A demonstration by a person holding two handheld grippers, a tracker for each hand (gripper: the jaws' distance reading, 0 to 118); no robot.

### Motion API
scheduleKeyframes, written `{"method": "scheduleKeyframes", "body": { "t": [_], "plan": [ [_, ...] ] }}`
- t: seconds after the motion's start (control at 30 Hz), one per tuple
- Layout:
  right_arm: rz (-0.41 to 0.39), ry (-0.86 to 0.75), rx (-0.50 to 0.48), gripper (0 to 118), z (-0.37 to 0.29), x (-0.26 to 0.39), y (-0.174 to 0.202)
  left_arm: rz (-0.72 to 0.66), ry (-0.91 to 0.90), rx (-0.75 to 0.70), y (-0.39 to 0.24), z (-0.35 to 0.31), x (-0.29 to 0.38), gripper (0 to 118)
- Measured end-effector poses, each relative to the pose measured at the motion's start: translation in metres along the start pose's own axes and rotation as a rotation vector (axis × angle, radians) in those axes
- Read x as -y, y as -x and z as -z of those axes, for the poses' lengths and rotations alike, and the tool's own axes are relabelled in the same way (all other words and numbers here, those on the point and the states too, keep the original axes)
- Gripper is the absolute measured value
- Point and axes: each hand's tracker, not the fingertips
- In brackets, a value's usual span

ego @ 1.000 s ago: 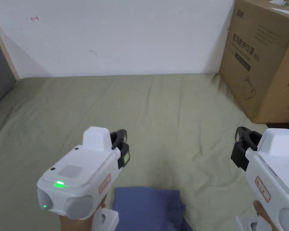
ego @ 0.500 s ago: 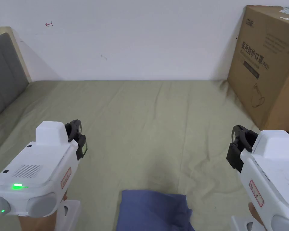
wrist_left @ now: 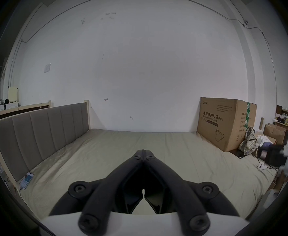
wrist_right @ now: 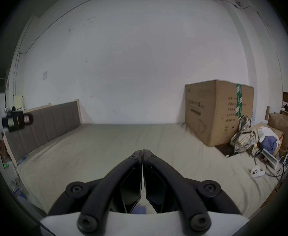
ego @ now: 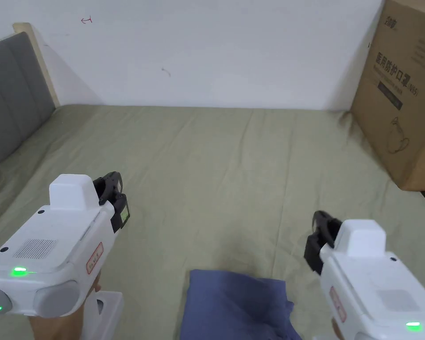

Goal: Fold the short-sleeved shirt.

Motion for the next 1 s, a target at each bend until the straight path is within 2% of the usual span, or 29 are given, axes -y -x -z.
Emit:
{"method": "scheduleKeyframes", "body": {
  "t": [0.03,0.07,0.27,0.43,0.57,0.6,0.67,0.77,0.83,0.87,0.9,0.97,1.0],
  "plan": [
    [-0.006,0.030,-0.008,0,0.006,0.010,0.004,-0.003,0.002,0.000,0.001,0.000,0.001,0],
    [-0.016,0.062,-0.015,0,0.008,0.017,0.041,-0.006,0.005,0.002,0.002,0.001,0.002,0],
    [-0.050,0.252,-0.065,0,0.044,0.088,0.077,-0.011,0.028,0.006,0.005,0.001,0.010,0],
    [-0.047,0.328,-0.074,0,0.062,0.137,0.087,-0.011,0.047,0.005,0.008,0.002,0.019,0],
    [-0.081,0.489,-0.046,0,0.077,0.176,0.086,-0.028,0.074,0.013,0.010,0.005,0.024,0],
    [-0.069,0.508,-0.048,0,0.079,0.186,0.083,-0.034,0.082,0.015,0.010,0.005,0.026,0],
    [-0.082,0.452,-0.045,0,0.075,0.191,0.084,-0.056,0.101,0.029,0.010,0.007,0.030,0],
    [-0.108,0.471,-0.041,0,0.078,0.185,0.087,-0.152,0.199,0.072,0.014,0.016,0.040,0],
    [-0.101,0.476,-0.045,0,0.079,0.185,0.086,-0.241,0.294,0.108,0.016,0.026,0.053,11],
    [-0.095,0.476,-0.050,0,0.078,0.184,0.083,-0.284,0.359,0.114,0.017,0.033,0.062,25],
    [-0.096,0.476,-0.056,0,0.078,0.184,0.082,-0.339,0.431,0.137,0.018,0.041,0.072,45],
    [-0.098,0.481,-0.066,0,0.080,0.182,0.081,-0.434,0.565,0.187,0.019,0.056,0.094,93],
    [-0.095,0.484,-0.069,0,0.079,0.183,0.078,-0.470,0.632,0.219,0.019,0.065,0.105,107]
  ]
}}
